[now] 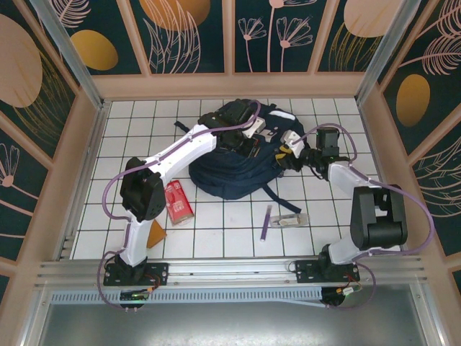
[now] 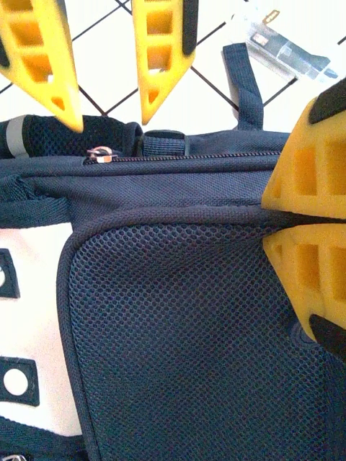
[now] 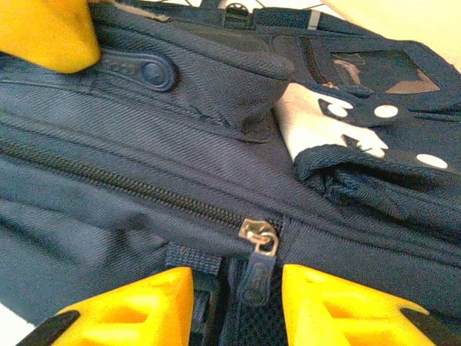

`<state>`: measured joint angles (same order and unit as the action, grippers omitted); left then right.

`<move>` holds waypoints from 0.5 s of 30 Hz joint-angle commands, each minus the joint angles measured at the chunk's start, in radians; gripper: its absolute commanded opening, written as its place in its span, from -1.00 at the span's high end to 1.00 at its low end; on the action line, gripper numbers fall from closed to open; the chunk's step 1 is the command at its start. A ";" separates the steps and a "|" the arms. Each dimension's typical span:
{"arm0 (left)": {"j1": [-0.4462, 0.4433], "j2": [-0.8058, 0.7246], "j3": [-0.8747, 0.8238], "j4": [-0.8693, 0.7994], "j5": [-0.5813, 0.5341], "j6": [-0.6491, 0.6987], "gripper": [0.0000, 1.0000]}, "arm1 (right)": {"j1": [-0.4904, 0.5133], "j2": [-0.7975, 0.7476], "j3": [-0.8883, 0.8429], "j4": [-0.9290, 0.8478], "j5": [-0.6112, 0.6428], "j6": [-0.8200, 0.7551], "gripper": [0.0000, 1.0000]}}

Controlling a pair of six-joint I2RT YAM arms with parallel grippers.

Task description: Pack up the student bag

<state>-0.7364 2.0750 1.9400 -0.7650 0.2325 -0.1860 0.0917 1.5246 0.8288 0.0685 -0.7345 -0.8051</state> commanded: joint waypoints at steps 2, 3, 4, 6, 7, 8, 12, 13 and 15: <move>0.000 -0.057 0.004 0.102 0.073 -0.012 1.00 | 0.007 0.038 0.016 0.000 -0.055 -0.030 0.32; 0.000 -0.058 0.004 0.105 0.073 -0.014 1.00 | 0.005 0.043 0.018 -0.009 -0.063 -0.036 0.37; 0.000 -0.059 0.004 0.108 0.075 -0.016 1.00 | 0.004 0.046 0.019 -0.011 -0.067 -0.036 0.44; 0.000 -0.059 0.004 0.114 0.078 -0.022 1.00 | 0.003 0.048 0.017 -0.019 -0.077 -0.042 0.69; -0.001 -0.060 0.002 0.117 0.082 -0.024 1.00 | 0.003 0.045 0.009 -0.011 -0.078 -0.040 0.84; 0.000 -0.059 0.002 0.119 0.083 -0.026 1.00 | 0.002 0.040 0.003 -0.003 -0.080 -0.038 0.93; 0.000 -0.053 0.004 0.119 0.073 -0.030 1.00 | -0.001 0.019 -0.005 -0.032 -0.113 -0.072 1.00; 0.000 -0.052 0.004 0.119 0.070 -0.030 1.00 | -0.001 0.013 -0.010 -0.030 -0.124 -0.078 1.00; -0.001 -0.050 0.004 0.119 0.069 -0.030 1.00 | -0.001 0.004 -0.018 -0.019 -0.129 -0.070 1.00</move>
<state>-0.7364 2.0750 1.9297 -0.7429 0.2546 -0.2085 0.0914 1.5604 0.8284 0.0555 -0.8124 -0.8555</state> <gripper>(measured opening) 0.015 0.040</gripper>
